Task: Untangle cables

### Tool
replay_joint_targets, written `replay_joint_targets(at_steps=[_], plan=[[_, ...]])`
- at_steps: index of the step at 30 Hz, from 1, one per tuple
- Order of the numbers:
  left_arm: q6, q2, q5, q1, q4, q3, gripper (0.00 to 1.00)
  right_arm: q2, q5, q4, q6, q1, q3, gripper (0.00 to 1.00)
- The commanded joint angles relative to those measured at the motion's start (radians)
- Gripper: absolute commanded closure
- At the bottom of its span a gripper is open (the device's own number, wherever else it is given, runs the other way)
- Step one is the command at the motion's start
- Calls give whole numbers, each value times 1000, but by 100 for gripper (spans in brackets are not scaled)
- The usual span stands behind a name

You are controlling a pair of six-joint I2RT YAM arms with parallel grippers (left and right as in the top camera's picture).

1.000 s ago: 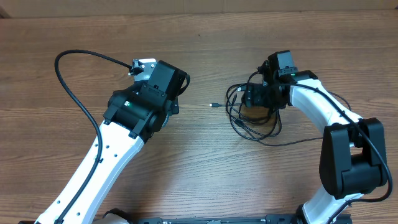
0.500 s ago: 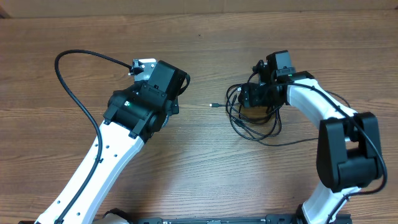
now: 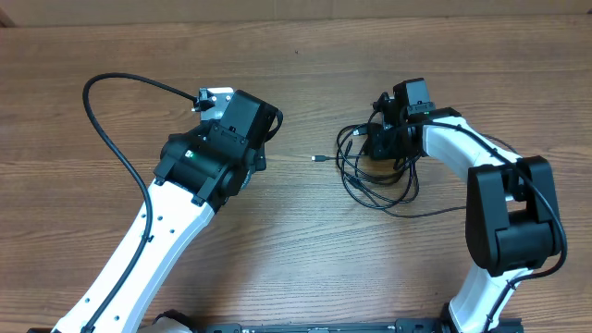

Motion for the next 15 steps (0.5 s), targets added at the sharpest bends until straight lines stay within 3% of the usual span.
replay_joint_targets(at_steps=[1, 3, 15], plan=[[9, -8, -1, 6, 1, 1, 0, 20, -6, 7, -6, -1, -8, 88], [20, -8, -1, 6, 1, 1, 0, 20, -6, 7, -3, -2, -5, 96], [27, -8, -1, 6, 2, 1, 1, -10, -5, -81, -3, -2, 108, 96]])
